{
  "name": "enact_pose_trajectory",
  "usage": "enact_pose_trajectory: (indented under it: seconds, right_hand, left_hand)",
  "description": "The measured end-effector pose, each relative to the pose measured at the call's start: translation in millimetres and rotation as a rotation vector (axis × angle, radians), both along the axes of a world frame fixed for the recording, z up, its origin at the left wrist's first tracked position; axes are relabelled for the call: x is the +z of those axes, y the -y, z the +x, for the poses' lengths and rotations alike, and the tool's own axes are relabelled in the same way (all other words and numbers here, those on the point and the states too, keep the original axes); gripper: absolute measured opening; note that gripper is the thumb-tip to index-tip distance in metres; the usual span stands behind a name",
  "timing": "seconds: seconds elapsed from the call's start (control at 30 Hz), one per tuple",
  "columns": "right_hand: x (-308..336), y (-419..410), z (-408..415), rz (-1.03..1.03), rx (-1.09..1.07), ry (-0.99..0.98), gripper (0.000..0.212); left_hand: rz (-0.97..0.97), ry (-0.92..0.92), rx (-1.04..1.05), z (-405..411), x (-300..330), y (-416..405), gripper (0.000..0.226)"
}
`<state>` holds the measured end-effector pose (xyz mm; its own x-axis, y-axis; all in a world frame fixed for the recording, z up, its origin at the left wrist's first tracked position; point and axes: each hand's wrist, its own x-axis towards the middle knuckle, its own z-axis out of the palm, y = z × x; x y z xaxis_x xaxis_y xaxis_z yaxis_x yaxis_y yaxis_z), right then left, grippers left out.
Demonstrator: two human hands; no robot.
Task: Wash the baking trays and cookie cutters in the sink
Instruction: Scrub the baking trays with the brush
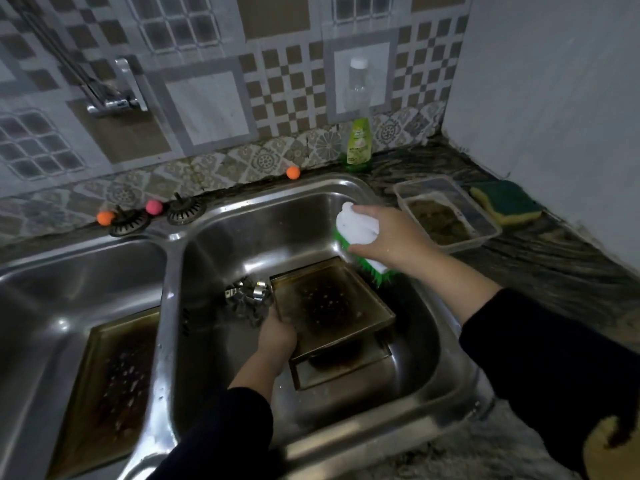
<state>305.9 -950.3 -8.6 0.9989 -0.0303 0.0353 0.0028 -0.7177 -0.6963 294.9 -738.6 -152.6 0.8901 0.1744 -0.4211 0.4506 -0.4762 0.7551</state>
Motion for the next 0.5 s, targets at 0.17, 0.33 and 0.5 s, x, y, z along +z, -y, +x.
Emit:
enact_pose_trajectory:
  seconds: [0.17, 0.33, 0.5]
  right_hand:
    - [-23, -49, -15, 0.022, 0.078, -0.130, 0.069]
    - [-52, -93, -29, -0.006, 0.116, -0.249, 0.058]
    - [-52, -109, -14, 0.034, -0.076, -0.144, 0.054]
  left_hand:
    - [-0.116, 0.047, 0.075, 0, 9, 2, 0.032]
    - [-0.139, 0.192, -0.006, -19, 29, 0, 0.030]
    - [-0.147, 0.354, -0.147, -41, 47, -2, 0.049]
